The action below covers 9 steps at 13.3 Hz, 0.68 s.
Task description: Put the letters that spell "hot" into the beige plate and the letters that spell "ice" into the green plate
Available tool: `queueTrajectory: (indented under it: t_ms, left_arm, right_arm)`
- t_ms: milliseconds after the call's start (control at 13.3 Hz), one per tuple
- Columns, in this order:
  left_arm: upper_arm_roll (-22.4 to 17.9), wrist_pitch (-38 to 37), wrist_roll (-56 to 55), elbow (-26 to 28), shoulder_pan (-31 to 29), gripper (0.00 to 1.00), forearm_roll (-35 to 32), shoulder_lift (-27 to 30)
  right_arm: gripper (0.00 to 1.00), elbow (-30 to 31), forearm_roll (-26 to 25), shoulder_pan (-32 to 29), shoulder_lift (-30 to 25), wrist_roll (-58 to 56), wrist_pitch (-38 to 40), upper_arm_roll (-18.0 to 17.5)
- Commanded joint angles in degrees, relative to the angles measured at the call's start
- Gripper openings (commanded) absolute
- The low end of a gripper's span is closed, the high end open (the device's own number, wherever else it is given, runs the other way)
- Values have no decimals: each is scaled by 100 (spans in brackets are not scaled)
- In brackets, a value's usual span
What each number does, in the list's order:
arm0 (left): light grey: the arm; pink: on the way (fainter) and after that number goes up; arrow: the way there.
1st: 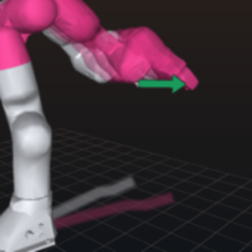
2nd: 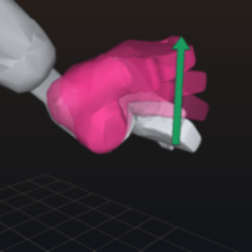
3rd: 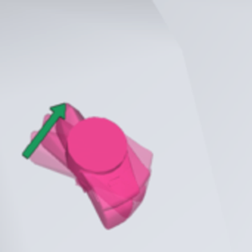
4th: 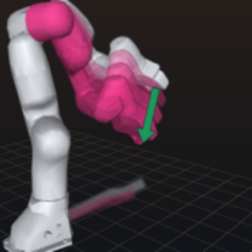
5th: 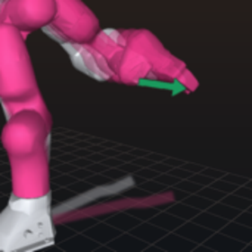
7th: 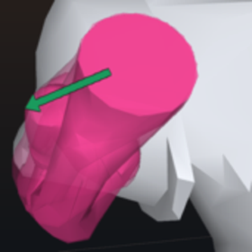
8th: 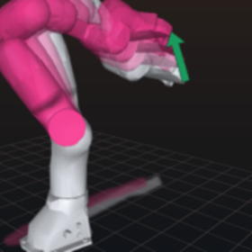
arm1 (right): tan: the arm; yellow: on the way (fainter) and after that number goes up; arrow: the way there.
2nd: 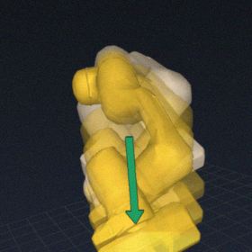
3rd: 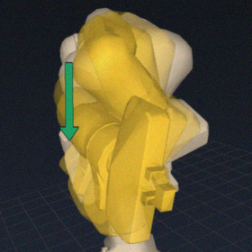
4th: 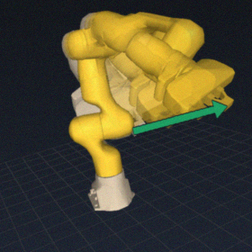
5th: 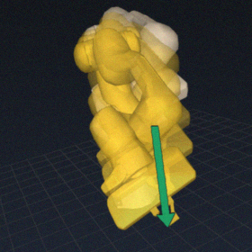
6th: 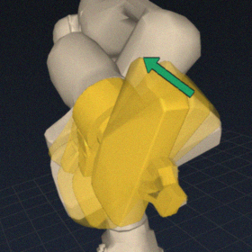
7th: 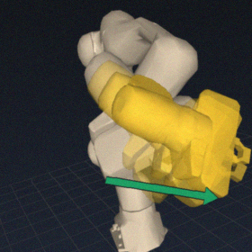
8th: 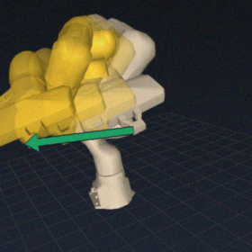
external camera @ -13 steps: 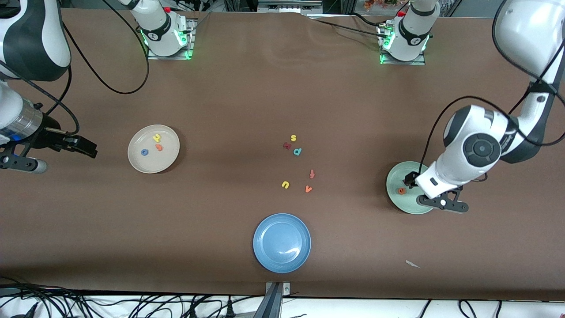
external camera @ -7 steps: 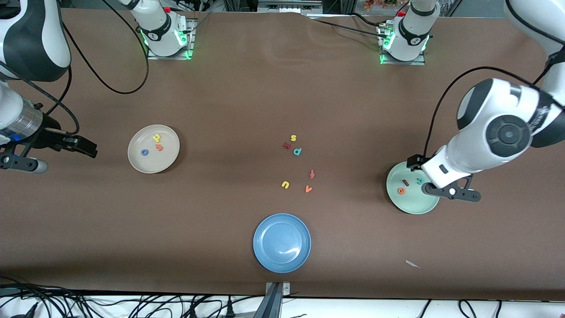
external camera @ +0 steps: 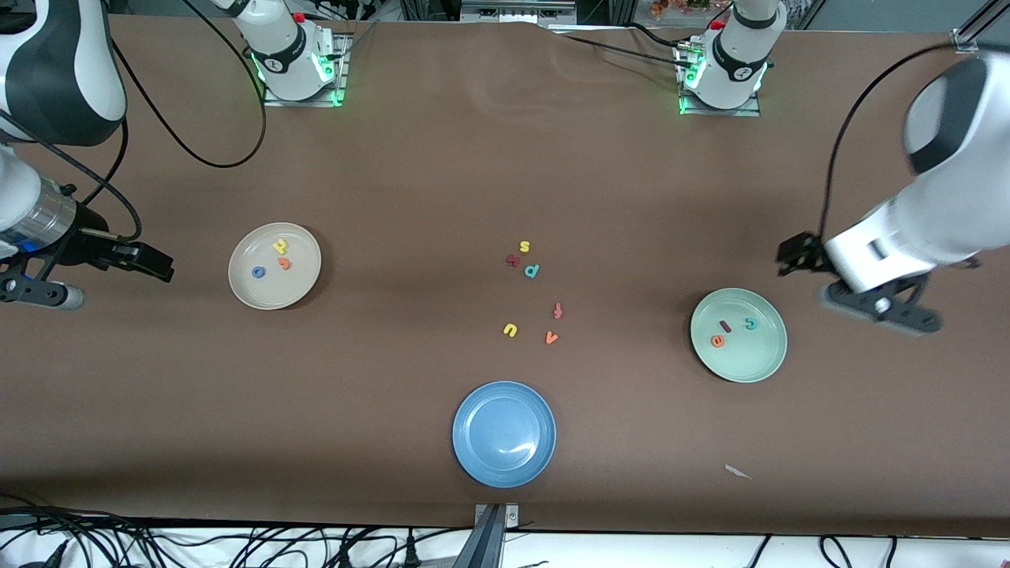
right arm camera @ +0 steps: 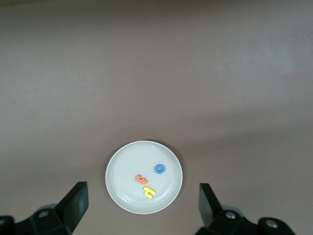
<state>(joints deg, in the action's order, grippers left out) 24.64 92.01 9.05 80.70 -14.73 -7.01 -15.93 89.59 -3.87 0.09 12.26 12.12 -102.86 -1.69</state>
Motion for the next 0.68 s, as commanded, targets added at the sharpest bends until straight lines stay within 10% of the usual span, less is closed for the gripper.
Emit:
queueTrajectory:
  t_ms: [0, 601]
  left_arm:
    - [-975, -393, 281, 244, 837, 100, 235, 783]
    - [-1989, -570, 299, 790, 1613, 100, 886, 1620]
  right_arm:
    - [100, 24, 9, -88, -92, 19, 20, -86]
    - [100, 32, 9, -88, -92, 10, 11, -94]
